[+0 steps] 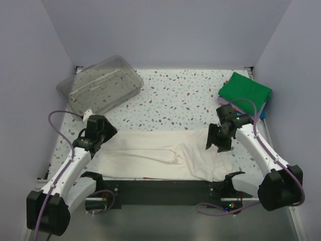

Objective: Fold and stack the t-shirts
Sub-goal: Fold the tshirt

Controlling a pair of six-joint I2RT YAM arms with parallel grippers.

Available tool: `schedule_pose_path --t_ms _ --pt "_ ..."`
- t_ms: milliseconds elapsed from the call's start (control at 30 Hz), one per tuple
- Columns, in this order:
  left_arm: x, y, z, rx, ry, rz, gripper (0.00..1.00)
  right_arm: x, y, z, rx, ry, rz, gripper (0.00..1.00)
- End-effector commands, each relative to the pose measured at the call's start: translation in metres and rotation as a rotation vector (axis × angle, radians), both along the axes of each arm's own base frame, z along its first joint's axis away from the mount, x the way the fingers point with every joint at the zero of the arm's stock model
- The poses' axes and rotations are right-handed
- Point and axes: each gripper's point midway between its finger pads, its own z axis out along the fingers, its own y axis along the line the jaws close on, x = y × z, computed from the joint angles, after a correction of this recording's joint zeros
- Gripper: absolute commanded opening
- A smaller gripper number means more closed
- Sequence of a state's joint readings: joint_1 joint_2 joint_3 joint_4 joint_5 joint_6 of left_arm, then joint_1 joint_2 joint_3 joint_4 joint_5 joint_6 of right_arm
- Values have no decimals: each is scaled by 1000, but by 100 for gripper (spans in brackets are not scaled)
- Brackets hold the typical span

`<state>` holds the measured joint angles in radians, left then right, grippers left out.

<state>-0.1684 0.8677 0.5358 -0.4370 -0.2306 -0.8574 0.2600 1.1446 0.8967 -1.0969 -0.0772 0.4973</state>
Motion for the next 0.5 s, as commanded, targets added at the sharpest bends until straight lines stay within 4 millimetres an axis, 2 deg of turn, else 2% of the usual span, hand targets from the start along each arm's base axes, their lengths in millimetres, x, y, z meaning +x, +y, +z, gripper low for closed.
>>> schedule_pose_path --t_ms 0,100,167,333,467 --pt "17 -36 -4 -83 -67 -146 61 36 -14 -16 -57 -70 -65 60" --pt "19 -49 -23 -123 -47 -198 61 57 -21 -23 -63 -90 -73 57" --pt "19 -51 -31 -132 -42 -208 61 71 -33 -32 -95 -94 -84 56" --pt "19 -47 -41 -95 -41 -209 62 105 -42 -49 -123 -119 -65 51" --pt "18 -44 -50 -75 -18 -215 63 120 -45 -65 -126 -96 -56 44"
